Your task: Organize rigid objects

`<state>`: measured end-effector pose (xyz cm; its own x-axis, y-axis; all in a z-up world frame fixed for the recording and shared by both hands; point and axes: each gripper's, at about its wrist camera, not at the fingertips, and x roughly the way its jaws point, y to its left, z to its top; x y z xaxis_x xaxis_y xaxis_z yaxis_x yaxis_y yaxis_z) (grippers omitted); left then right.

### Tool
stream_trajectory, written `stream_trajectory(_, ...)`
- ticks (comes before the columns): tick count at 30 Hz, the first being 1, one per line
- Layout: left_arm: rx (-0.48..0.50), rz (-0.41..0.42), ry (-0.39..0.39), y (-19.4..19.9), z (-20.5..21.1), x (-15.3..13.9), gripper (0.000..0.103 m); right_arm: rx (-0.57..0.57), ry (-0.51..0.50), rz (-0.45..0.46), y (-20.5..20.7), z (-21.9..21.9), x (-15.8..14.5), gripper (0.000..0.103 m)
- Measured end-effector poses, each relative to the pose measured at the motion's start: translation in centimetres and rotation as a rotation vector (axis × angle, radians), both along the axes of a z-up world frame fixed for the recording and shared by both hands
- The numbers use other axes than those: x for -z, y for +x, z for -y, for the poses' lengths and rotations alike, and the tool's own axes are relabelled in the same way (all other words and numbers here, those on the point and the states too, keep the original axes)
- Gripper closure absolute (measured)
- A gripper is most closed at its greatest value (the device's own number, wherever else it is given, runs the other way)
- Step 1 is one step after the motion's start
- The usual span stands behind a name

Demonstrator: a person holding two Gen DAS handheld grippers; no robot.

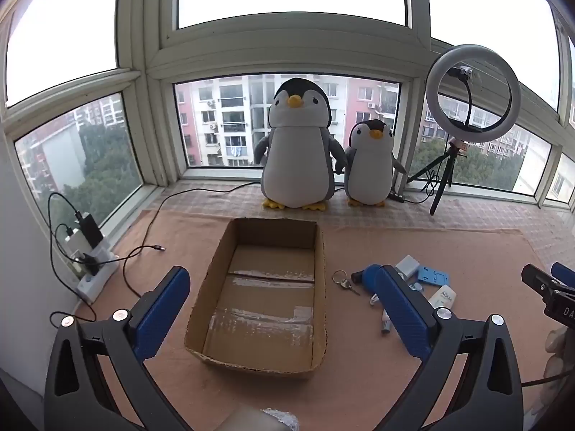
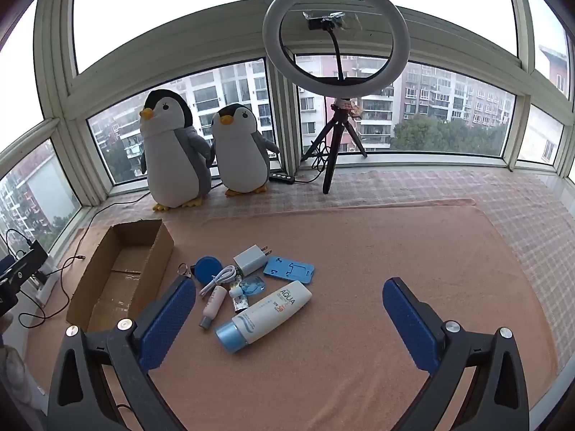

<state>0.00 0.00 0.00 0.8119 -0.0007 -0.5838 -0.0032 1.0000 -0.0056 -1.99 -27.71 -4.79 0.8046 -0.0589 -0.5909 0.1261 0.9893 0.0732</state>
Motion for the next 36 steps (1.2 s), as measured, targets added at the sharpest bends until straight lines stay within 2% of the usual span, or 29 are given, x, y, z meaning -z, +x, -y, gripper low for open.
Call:
stream_trajectory(4, 0.004, -0.006, -0.009, 0.1, -0.3, 0.2, 0.001, 0.011, -0.010, -0.004, 0.2, -0.2, 0.2, 0.001)
stream_trajectory(6, 0.005, -0.014, 0.022, 0.3, 0.1, 0.3, 0.001, 0.012, -0.010, -0.008, 0.5, -0.6, 0.4, 0.000)
stream_trajectory(14, 0.015, -0.020, 0.004, 0.2, -0.3, 0.8, 0.001, 0.012, -0.024, -0.012, 0.3, -0.5, 0.7, 0.000)
stream_trajectory(25, 0.034, -0.026, 0.003, 0.3, 0.2, 0.9, 0.001, 0.009, -0.028, -0.005, 0.0, 0.1, 0.3, 0.001)
stream_trajectory(36, 0.050, -0.034, 0.019, 0.5, 1.0, 1.4, 0.001, -0.023, -0.053, 0.010, 0.0, -1.4, -0.4, 0.001)
